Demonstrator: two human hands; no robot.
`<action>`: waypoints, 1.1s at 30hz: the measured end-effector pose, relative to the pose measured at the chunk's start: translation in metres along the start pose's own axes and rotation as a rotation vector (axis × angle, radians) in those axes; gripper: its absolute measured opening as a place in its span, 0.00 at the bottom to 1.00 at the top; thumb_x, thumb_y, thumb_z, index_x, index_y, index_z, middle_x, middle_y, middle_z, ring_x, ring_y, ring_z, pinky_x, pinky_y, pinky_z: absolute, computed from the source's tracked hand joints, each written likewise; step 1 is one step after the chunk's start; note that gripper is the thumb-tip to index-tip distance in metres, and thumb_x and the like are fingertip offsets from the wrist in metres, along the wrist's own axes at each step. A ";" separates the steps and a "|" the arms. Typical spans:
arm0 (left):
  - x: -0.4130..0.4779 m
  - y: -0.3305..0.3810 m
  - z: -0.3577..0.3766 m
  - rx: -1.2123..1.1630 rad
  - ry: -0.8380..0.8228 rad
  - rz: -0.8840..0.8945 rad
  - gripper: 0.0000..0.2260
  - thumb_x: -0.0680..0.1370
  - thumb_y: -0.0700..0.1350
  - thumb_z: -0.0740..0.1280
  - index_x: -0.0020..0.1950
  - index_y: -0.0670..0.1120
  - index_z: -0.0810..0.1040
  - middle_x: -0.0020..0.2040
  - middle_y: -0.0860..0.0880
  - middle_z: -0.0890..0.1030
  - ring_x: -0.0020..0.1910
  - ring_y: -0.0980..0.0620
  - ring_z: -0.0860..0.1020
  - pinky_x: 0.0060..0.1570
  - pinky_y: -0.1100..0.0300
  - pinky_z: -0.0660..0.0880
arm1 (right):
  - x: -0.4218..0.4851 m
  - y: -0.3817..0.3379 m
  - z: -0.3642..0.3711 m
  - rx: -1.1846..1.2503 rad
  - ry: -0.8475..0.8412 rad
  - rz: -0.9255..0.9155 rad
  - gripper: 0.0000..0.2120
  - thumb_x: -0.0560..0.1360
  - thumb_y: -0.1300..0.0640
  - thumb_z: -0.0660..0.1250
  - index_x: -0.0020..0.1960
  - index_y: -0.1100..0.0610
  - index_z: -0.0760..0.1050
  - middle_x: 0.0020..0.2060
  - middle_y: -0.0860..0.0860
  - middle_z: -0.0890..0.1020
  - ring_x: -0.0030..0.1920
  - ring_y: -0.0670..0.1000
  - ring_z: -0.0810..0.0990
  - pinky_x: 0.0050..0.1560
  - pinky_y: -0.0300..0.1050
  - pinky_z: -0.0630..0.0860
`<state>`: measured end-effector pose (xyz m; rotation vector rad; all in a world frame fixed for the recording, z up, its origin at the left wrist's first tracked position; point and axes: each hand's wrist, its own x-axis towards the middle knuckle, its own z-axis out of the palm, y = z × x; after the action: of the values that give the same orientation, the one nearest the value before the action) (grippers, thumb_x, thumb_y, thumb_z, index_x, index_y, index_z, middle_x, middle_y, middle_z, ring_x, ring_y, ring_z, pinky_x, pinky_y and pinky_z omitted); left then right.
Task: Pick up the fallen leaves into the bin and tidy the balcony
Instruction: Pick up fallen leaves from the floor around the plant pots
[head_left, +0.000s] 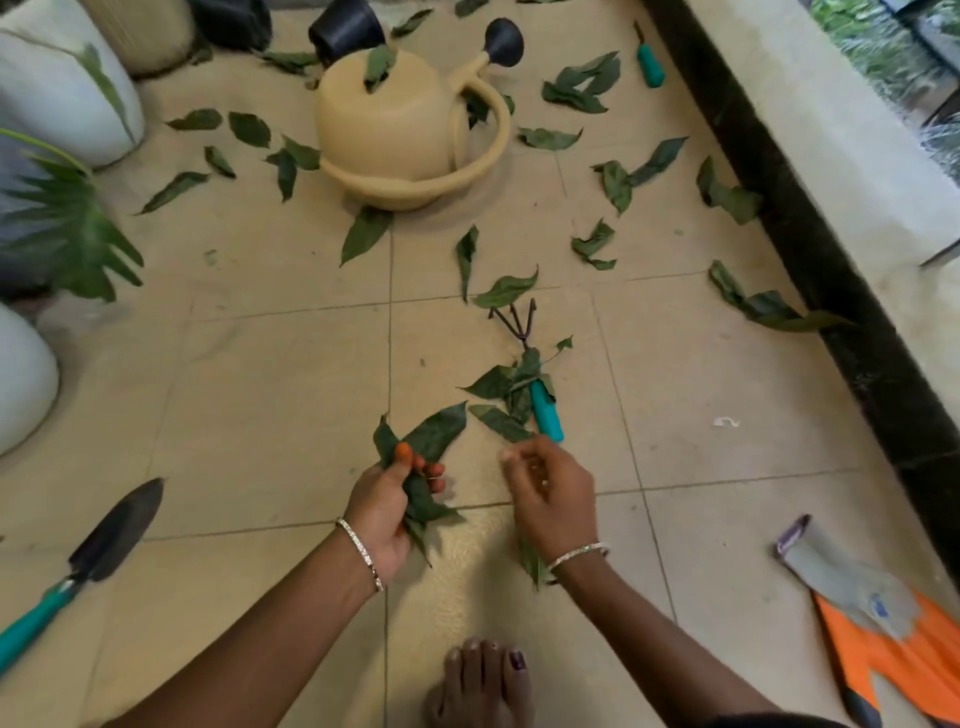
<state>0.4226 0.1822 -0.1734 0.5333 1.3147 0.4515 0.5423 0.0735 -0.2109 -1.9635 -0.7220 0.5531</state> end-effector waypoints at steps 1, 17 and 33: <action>-0.001 0.000 -0.007 0.000 0.009 0.004 0.13 0.84 0.46 0.58 0.42 0.43 0.74 0.35 0.45 0.77 0.34 0.50 0.78 0.36 0.57 0.76 | 0.001 0.010 -0.004 -0.080 0.045 0.064 0.05 0.77 0.50 0.68 0.49 0.50 0.76 0.41 0.46 0.79 0.39 0.44 0.75 0.39 0.43 0.75; -0.022 -0.010 -0.051 0.059 -0.133 0.037 0.19 0.69 0.61 0.73 0.47 0.45 0.80 0.29 0.51 0.62 0.23 0.56 0.59 0.23 0.62 0.61 | -0.012 -0.040 0.031 -0.037 -0.100 -0.093 0.11 0.68 0.64 0.75 0.43 0.54 0.76 0.36 0.45 0.78 0.36 0.43 0.75 0.37 0.31 0.72; -0.021 -0.003 -0.100 0.014 0.142 0.111 0.10 0.85 0.42 0.55 0.49 0.44 0.74 0.33 0.45 0.76 0.30 0.50 0.78 0.41 0.52 0.78 | -0.042 0.005 0.080 -0.436 -0.499 -0.446 0.16 0.73 0.56 0.71 0.60 0.52 0.75 0.55 0.51 0.75 0.53 0.52 0.73 0.51 0.45 0.76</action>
<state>0.3208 0.1791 -0.1755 0.5962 1.4292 0.5808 0.4618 0.0923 -0.2483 -1.9680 -1.6619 0.6519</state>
